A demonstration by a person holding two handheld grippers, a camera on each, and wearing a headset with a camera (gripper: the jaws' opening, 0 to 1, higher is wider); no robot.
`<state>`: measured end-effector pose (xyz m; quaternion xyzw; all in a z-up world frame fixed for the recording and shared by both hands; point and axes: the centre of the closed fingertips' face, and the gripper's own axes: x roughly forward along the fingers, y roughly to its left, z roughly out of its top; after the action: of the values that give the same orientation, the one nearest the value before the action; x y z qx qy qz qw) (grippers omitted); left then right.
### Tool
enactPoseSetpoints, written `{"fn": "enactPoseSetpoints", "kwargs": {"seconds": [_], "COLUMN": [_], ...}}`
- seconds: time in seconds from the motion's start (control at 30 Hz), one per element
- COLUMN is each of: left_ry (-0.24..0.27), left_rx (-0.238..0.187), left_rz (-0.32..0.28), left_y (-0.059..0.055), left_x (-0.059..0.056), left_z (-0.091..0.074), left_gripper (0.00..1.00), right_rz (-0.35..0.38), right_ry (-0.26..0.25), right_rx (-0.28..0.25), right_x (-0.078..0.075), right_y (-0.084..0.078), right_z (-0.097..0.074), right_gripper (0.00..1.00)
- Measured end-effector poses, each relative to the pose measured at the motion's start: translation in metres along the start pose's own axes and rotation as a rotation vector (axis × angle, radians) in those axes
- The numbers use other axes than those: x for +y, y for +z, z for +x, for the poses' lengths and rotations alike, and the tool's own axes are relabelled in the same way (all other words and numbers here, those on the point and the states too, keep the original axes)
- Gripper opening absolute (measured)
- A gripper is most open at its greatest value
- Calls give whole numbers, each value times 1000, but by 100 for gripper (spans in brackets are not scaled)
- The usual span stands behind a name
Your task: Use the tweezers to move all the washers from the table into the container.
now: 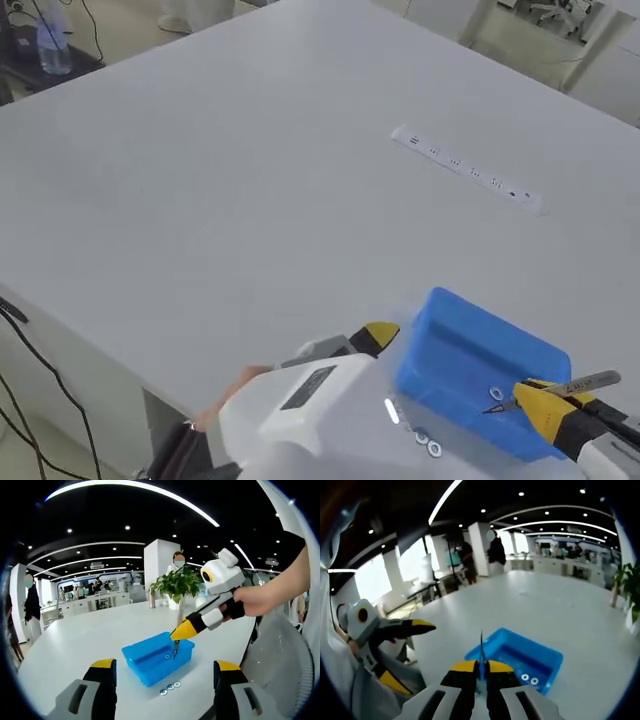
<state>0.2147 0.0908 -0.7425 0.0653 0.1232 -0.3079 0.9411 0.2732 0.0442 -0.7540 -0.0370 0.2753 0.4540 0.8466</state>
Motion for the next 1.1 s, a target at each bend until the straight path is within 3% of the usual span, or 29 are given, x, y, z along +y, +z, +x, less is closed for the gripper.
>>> {"fn": "enactPoseSetpoints", "kwargs": {"seconds": [0.37, 0.93, 1.1], "left_ry": [11, 2, -6], "left_rx": [0, 10, 11], "left_rz": [12, 26, 5], "left_y": [0, -1, -1], "left_x": [2, 0, 0], "left_z": [0, 0, 0], "left_gripper": [81, 80, 80], "right_rz": [10, -25, -23], "right_ry": [4, 36, 33], "right_rx": [52, 73, 66], "right_x": [4, 14, 13], "right_y": [-17, -21, -21], "right_z": [8, 19, 20], "right_gripper": [3, 3, 3]}}
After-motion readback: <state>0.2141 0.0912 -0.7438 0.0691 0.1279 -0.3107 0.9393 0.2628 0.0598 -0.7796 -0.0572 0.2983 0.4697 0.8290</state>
